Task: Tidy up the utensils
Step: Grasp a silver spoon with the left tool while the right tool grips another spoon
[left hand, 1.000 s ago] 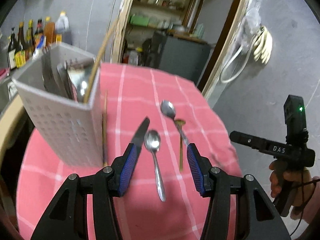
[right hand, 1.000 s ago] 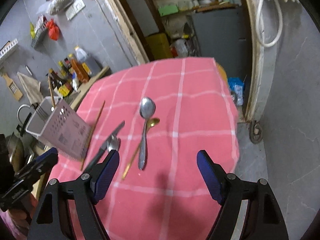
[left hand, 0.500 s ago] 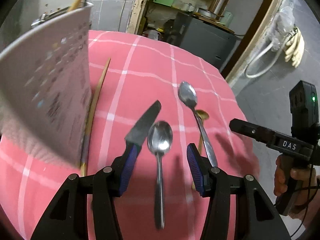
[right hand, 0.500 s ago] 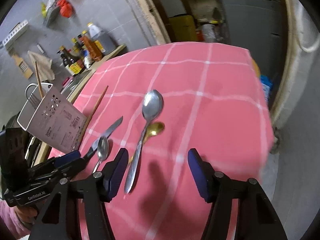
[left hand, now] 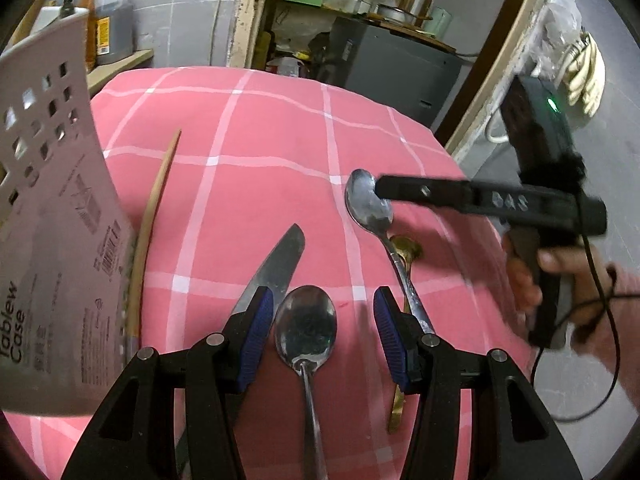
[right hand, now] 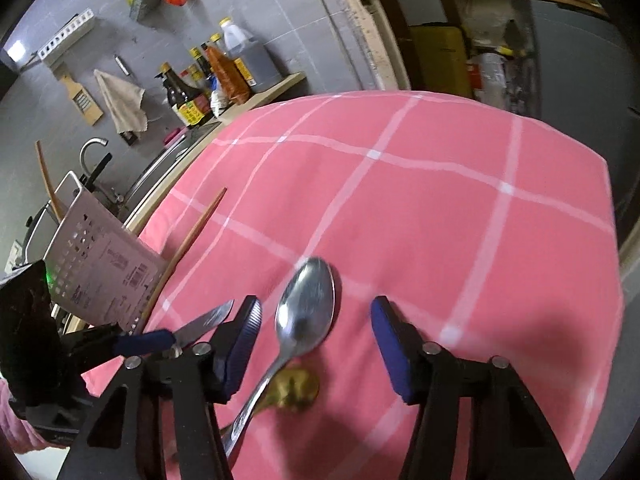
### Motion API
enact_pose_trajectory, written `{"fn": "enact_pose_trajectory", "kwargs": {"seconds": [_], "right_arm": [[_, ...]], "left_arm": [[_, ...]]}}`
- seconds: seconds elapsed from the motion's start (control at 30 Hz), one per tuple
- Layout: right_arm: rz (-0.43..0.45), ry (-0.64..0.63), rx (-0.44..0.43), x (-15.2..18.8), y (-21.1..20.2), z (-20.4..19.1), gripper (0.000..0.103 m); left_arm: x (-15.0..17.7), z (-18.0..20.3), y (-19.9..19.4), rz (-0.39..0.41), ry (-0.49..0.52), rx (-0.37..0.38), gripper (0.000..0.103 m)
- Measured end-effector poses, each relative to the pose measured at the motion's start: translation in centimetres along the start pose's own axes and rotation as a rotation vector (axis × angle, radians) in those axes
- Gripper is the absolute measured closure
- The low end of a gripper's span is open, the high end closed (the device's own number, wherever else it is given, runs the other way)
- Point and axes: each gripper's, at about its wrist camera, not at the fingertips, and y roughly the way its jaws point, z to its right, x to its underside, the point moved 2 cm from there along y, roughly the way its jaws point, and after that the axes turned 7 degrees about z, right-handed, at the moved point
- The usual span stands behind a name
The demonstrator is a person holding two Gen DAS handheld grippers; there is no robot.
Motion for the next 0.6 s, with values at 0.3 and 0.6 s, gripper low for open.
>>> {"fn": "enact_pose_trajectory", "kwargs": {"seconds": [0.3,0.6], "right_arm": [[-0.078,-0.102,-0.093,-0.6,2.4,-0.8,0.083],[-0.087,-0.029,-0.099,-0.6,2.3,-0.4,0.098]], "left_arm": [[-0.4,-0.5,0.1,-0.037,-0.028,0.043,0.08],[-0.5,-0.3,0.2,-0.085,-0.05,0.094,0.103]]}}
